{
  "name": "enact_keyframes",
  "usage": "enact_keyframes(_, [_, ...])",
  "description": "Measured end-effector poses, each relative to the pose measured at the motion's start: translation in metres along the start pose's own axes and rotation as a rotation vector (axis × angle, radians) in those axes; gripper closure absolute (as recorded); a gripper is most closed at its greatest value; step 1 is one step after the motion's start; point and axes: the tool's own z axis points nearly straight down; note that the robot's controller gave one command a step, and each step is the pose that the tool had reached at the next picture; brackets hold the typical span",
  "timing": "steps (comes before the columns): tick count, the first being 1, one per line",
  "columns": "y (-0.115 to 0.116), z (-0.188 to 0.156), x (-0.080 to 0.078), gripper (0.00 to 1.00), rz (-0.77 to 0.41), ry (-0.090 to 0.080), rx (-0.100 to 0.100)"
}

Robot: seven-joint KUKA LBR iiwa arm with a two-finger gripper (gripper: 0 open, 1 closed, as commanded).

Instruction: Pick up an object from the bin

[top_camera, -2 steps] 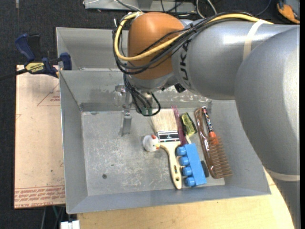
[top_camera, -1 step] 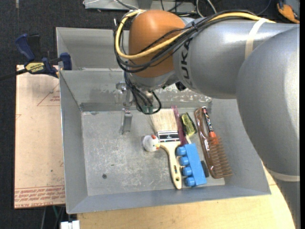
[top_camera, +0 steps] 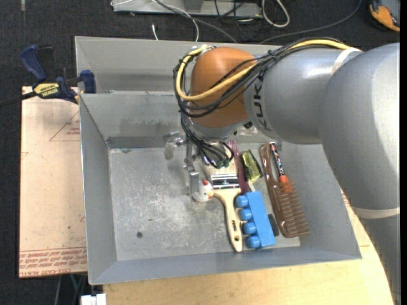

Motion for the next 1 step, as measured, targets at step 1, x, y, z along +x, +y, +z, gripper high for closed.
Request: enact_keyframes(1, [-0.0441,-0.0255,0.0096,0.00,0.060,-0.009,0.001])
